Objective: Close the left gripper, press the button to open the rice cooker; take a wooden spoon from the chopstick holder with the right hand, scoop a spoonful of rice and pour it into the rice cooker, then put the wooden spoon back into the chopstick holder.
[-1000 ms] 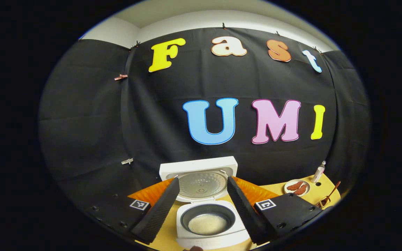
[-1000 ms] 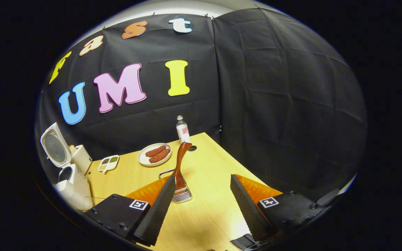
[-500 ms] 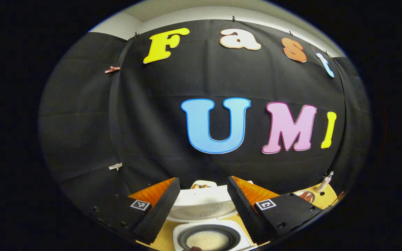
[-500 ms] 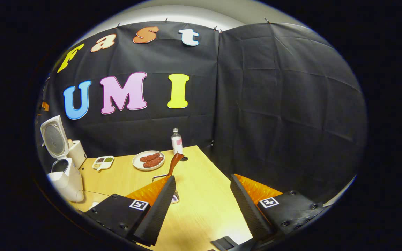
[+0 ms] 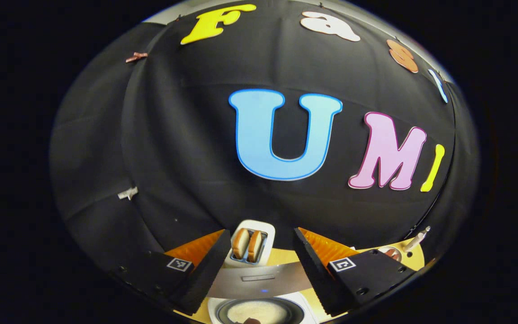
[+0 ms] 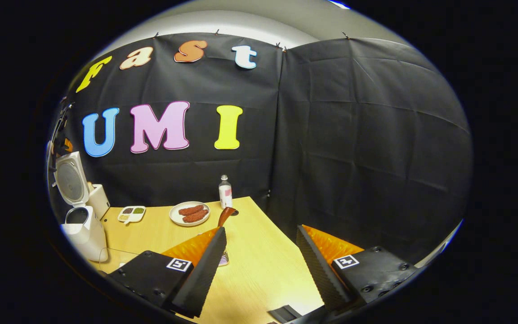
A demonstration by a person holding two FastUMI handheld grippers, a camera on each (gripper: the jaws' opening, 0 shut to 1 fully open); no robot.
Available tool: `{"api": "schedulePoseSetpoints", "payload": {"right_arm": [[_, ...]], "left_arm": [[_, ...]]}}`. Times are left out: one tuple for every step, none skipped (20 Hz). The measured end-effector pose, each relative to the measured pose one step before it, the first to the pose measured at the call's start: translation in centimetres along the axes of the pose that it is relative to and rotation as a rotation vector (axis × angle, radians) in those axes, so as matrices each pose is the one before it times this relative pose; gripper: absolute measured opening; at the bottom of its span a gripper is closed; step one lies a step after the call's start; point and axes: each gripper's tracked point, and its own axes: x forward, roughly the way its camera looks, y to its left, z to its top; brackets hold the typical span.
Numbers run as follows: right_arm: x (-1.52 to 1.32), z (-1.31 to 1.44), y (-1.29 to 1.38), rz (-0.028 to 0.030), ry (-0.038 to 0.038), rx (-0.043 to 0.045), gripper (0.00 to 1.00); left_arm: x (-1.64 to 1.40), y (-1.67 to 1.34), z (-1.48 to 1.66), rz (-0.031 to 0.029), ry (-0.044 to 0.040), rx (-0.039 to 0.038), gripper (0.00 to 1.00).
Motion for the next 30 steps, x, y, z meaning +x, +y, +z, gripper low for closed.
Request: {"api": "schedulePoseSetpoints", "payload": {"right_arm": [[-0.045,-0.242,0.436,0.00858,0.00134,-0.00968,0.98],[-0.014,-0.321,0.428,0.00802,0.00396,-0.00449,0.98],[-0.024,-0.436,0.490,0.01037,0.00720,0.00370,0.99],[-0.012,-0.439,0.532,0.01038,0.00767,0.00668,1.00],[0.061,-0.533,0.468,0.00958,0.00884,0.00417,1.00],[-0.032,-0.544,0.429,0.01033,0.00944,0.00503,1.00],[0.032,-0.372,0.507,0.01236,0.00731,0.00869,1.00],[0.100,-0.331,0.405,0.01197,0.00518,0.00866,1.00],[0.009,-0.286,0.392,0.01157,0.00563,0.00661,1.00],[0.083,-0.248,0.302,0.01082,0.00488,0.00462,1.00],[0.129,-0.246,0.266,0.01005,0.00524,0.00398,1.00],[0.191,-0.138,0.235,0.01199,0.00473,0.00340,1.00],[0.181,-0.125,0.274,0.01119,0.00258,0.00194,1.00],[0.073,0.053,0.152,0.01002,0.00077,0.00136,1.00],[0.141,-0.010,0.170,0.01086,-0.00155,0.00043,1.00],[0.144,-0.051,0.165,0.00994,0.00010,-0.00277,1.00],[0.077,-0.118,0.162,0.00882,0.00188,-0.00463,1.00],[0.049,-0.150,0.059,0.00820,0.00102,-0.00380,1.00],[0.051,-0.208,0.103,0.00730,0.00263,-0.00166,1.00],[0.081,-0.242,0.121,0.00744,0.00784,-0.00003,1.00],[-0.002,-0.398,0.065,0.00675,0.00865,0.00181,1.00],[-0.101,-0.252,0.102,0.00572,0.00754,0.00205,1.00],[0.011,-0.166,0.065,0.00550,0.00371,0.00111,1.00],[0.028,-0.129,0.021,0.00515,0.00354,-0.00108,1.00],[-0.077,-0.193,0.025,0.00280,0.00330,-0.00334,1.00],[-0.013,-0.150,-0.053,0.00213,0.00304,-0.00329,1.00],[-0.052,-0.193,-0.057,0.00064,0.00340,-0.00083,1.00],[-0.164,-0.186,0.022,0.00296,0.00477,0.00164,1.00],[-0.108,-0.193,-0.007,0.00263,0.00458,0.00098,1.00],[-0.080,-0.158,-0.041,0.00164,0.00358,-0.00230,1.00]], "left_arm": [[-0.229,0.127,0.161,0.00751,-0.00283,-0.00198,0.96],[-0.223,-0.280,0.011,0.00447,0.00677,0.00205,0.97],[-0.304,-0.168,-0.569,0.00638,0.02967,0.01572,0.96],[-0.324,0.024,-0.498,0.00452,0.01712,0.02840,0.96],[-0.404,-0.064,-0.103,0.00322,0.00482,0.00832,0.97],[-0.446,-0.137,-0.453,-0.00018,0.01352,-0.00910,0.97],[-0.622,0.004,-0.286,-0.00401,0.00186,-0.00559,0.97],[-0.649,-0.201,-0.410,-0.00719,-0.00016,0.00368,0.98],[-0.799,-0.218,-0.719,-0.00464,0.00520,0.00354,0.98],[-0.749,-0.164,-0.724,-0.00305,0.00647,-0.00028,0.98],[-0.771,-0.180,-0.780,-0.00271,0.00905,0.00022,0.97],[-0.707,-0.211,-0.790,-0.00207,0.00875,0.00046,0.98],[-0.747,-0.292,-1.049,-0.00337,0.00698,-0.00215,0.98],[-0.734,-0.155,-0.909,-0.00369,0.00617,-0.00398,0.97],[-0.697,-0.379,-1.266,-0.00991,0.01044,0.00256,0.97],[-0.467,-0.233,-1.169,-0.00776,0.01247,0.00073,0.98],[-0.494,-0.169,-1.466,-0.00661,0.02020,-0.00437,0.98],[-0.356,-0.182,-1.556,-0.00625,0.01979,-0.00501,0.99],[-0.304,-0.110,-1.570,-0.00190,0.01934,-0.00490,0.99],[-0.120,-0.053,-1.546,0.00056,0.01465,-0.00444,0.99],[-0.602,0.276,-0.947,0.00530,0.01002,0.00673,0.99],[0.014,-0.129,-1.270,-0.00171,-0.00233,0.01787,0.99],[0.017,-0.219,-0.966,-0.00483,0.00239,0.02175,0.98],[0.231,-0.092,-1.069,-0.00483,0.00343,0.01235,0.99],[0.145,-0.062,-1.077,-0.00177,0.01056,-0.00365,0.99],[0.168,-0.133,-1.129,-0.00124,0.01240,-0.00875,0.99],[0.287,-0.167,-1.149,0.00054,0.01278,-0.00015,0.99],[0.279,-0.005,-1.345,0.00506,0.01800,0.00763,0.99],[0.189,-0.040,-1.213,0.00844,0.01492,0.01682,0.99],[0.316,0.011,-1.114,0.01027,0.01278,0.01825,0.99]]}}
